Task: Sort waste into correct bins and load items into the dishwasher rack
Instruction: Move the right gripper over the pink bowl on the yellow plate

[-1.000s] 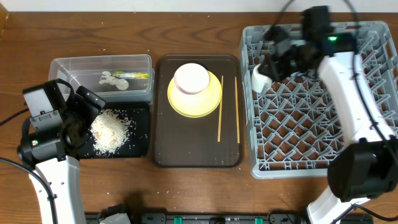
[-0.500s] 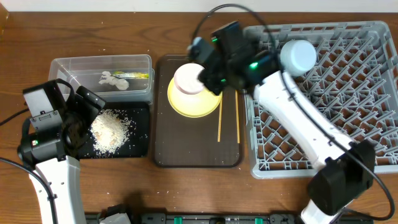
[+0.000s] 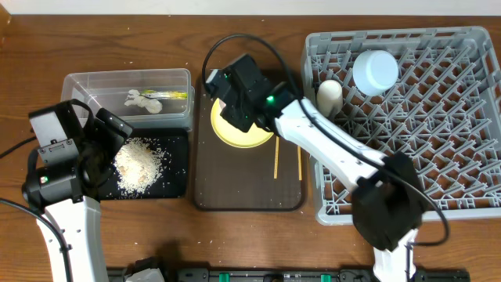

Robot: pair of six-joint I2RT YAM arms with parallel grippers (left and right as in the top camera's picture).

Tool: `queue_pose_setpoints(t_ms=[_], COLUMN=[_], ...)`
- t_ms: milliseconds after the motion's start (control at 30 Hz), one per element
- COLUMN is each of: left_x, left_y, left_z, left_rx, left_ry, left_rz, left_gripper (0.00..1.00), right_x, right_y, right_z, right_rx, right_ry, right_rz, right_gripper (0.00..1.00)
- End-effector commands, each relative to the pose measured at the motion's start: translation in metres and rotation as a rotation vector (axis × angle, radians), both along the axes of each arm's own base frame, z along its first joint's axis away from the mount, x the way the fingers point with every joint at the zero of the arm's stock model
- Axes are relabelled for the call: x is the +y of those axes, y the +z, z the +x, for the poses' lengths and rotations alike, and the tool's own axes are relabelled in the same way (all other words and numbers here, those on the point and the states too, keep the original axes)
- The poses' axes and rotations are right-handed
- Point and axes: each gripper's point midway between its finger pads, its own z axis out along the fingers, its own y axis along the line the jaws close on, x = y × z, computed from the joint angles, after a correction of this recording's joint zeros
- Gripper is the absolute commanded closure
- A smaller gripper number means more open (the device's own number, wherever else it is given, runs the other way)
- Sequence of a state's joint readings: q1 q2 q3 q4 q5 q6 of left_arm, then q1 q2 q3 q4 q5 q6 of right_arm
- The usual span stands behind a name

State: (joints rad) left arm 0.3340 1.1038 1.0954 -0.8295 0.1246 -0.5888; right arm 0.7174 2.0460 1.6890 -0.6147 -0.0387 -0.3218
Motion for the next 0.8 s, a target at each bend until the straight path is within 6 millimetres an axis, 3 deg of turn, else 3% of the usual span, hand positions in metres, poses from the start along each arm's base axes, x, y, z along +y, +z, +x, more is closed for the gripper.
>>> queue_pose_setpoints(t_ms=[0, 233, 467, 767], left_x=[0.003, 0.003, 0.003, 0.003], left_y=[0.005, 0.005, 0.005, 0.005], left_z=[0.001, 0.001, 0.001, 0.001], left_rx=[-0.012, -0.012, -0.012, -0.012], left_ry=[0.015, 0.015, 0.015, 0.015], left_rz=[0.004, 0.004, 0.004, 0.004], left_gripper=[0.06, 0.06, 0.06, 0.06], right_x=[0.0, 0.003, 0.001, -0.003], right_y=[-0.03, -0.063, -0.07, -0.073], right_z=[0.002, 0.006, 0.003, -0.002], right_rx=[0.022, 0.047, 0.067, 0.091], right_ry=[0.002, 0.001, 0.001, 0.003], right_rz=[-0.043, -0.064, -0.081, -0.098], right_gripper=[0.51, 0.51, 0.62, 0.63])
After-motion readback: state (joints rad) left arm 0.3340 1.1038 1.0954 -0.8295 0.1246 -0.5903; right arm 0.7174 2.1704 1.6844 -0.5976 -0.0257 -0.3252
